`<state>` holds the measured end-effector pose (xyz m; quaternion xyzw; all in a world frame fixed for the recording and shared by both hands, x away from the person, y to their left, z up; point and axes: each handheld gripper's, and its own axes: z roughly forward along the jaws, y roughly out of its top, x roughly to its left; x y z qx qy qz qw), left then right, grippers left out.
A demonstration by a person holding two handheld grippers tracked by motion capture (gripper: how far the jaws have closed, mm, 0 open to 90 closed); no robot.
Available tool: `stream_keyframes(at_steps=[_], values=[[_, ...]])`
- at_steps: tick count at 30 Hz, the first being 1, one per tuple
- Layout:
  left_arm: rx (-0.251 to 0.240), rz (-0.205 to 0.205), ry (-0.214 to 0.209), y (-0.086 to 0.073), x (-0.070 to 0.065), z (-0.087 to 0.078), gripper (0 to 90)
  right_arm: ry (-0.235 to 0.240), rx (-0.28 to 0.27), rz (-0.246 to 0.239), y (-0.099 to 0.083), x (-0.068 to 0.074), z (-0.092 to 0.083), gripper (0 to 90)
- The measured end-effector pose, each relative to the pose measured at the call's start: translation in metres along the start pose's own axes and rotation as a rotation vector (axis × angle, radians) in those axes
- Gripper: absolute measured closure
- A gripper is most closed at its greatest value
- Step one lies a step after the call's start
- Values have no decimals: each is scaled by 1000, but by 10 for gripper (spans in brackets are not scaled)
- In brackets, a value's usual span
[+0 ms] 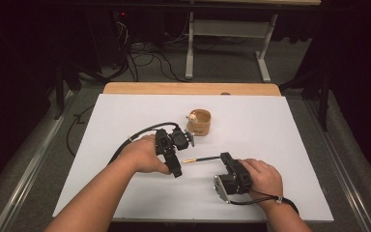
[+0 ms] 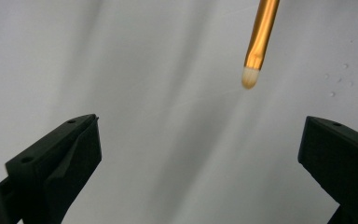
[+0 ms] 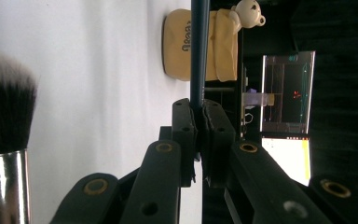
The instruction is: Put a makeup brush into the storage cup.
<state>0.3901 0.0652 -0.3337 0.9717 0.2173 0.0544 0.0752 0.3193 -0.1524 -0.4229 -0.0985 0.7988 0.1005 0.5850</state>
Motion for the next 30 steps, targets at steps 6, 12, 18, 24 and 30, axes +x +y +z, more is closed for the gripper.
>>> stream_keyframes(at_steps=[6,12,18,24,30], values=[[15,-18,-4,-13,6,3,0,-3,4,8,-1,0,0,875],[26,-41,-6,-25,11,5,2,3,15,11,-2,0,1,875],[4,-69,-9,-33,13,3,3,12,33,16,-3,0,0,875],[-8,-87,-4,-39,16,0,4,4,23,22,-6,-1,1,875],[-52,-129,2,-47,20,3,3,10,47,28,-8,-3,1,875]])
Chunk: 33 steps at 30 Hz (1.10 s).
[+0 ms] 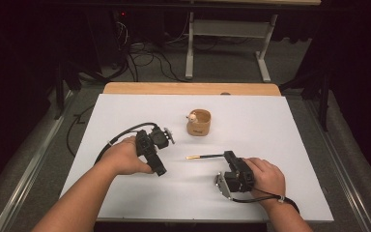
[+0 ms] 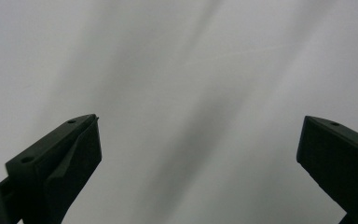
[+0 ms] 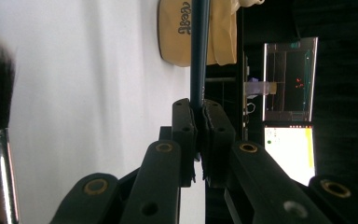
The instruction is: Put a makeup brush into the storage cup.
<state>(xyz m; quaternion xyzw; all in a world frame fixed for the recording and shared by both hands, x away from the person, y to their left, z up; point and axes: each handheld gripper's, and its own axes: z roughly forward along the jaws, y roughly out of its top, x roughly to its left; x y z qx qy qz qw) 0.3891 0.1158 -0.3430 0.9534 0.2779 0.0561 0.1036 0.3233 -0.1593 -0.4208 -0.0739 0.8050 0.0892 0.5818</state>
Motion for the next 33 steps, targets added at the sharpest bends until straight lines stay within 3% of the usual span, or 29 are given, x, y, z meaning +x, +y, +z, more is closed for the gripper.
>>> stream_keyframes(at_steps=[6,15,27,33], values=[[-69,-45,-5,-8,4,4,3,6,13,5,-2,1,3,875],[-196,-125,29,-24,7,19,0,12,28,34,-4,0,4,875],[-398,-224,36,-47,8,35,0,21,32,80,-6,2,7,875],[-517,-293,43,-60,5,44,0,35,46,91,-7,2,7,875]])
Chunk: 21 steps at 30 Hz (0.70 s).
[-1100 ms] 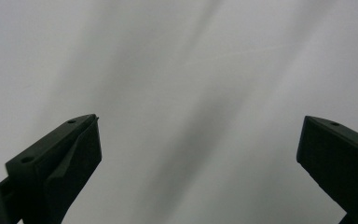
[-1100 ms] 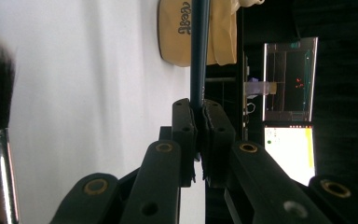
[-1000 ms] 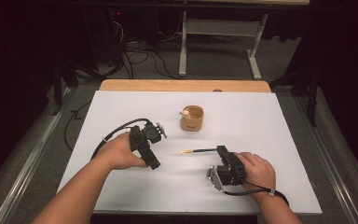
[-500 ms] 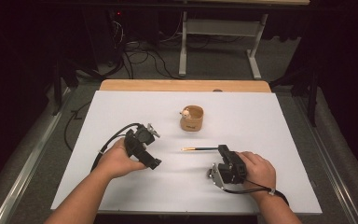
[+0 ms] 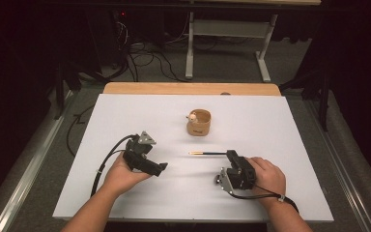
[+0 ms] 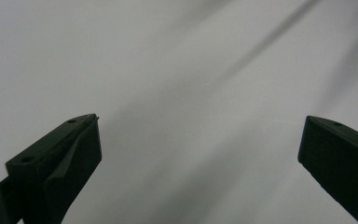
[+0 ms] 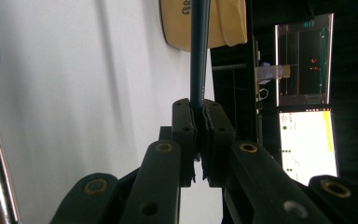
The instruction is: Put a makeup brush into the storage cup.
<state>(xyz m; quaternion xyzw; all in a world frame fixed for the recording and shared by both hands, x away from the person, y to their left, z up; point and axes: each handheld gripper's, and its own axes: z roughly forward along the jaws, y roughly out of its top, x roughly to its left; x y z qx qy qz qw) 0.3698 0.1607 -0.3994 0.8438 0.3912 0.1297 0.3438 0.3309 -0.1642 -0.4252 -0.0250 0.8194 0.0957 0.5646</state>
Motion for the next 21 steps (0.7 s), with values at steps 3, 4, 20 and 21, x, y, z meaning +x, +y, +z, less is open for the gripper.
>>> stream_keyframes(at_steps=[3,4,20,21], values=[[-63,-32,-11,-7,1,1,0,3,1,8,0,0,0,875],[-82,-47,-30,-9,2,2,0,3,1,11,0,0,0,875],[-317,-103,30,-40,4,2,0,34,12,78,-3,-1,5,875],[-319,-115,24,-42,4,3,0,36,15,95,-3,-1,4,875]])
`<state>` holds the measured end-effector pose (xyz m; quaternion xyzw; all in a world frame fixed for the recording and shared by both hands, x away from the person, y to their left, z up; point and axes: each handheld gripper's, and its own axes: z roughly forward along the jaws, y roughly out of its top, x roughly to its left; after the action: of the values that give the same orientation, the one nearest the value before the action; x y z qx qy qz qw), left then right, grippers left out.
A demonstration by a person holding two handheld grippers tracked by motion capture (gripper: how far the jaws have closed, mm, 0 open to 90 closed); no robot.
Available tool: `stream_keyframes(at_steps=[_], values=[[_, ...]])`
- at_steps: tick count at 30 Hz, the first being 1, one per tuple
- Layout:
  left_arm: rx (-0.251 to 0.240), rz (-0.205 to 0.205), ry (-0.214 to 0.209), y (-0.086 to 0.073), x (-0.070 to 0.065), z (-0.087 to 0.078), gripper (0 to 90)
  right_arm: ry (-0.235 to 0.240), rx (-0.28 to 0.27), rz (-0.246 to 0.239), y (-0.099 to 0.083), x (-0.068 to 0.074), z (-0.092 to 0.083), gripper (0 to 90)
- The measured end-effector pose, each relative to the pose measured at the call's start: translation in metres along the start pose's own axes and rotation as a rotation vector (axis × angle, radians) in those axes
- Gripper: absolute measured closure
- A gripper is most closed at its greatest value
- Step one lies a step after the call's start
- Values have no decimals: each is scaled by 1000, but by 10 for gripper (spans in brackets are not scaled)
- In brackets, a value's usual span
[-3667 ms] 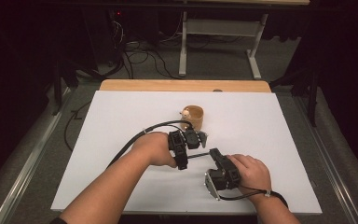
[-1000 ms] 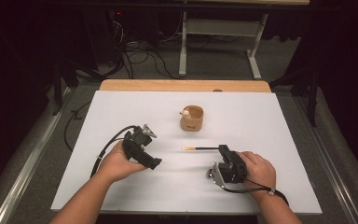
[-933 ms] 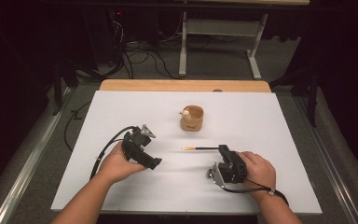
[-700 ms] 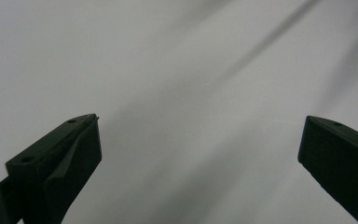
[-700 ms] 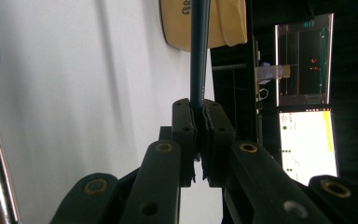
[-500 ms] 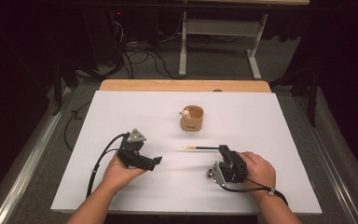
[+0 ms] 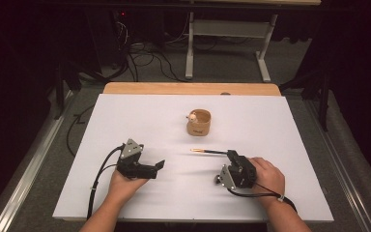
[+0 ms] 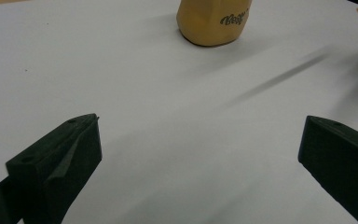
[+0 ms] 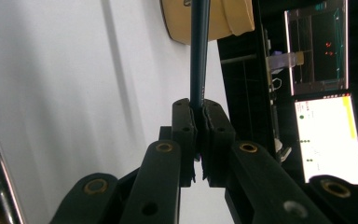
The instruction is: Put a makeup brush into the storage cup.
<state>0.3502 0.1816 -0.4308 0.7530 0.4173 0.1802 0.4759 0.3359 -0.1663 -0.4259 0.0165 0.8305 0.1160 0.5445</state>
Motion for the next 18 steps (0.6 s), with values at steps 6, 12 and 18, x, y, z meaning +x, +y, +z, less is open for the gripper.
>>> stream_keyframes(at_steps=[6,12,18], values=[[-14,-11,-6,-3,0,-2,0,37,-12,85,-3,-3,1,875],[-40,-11,-4,-4,-1,-6,2,68,-17,154,-5,-4,3,875],[-61,-28,-8,-5,1,-11,2,98,-34,265,-10,-10,5,876]])
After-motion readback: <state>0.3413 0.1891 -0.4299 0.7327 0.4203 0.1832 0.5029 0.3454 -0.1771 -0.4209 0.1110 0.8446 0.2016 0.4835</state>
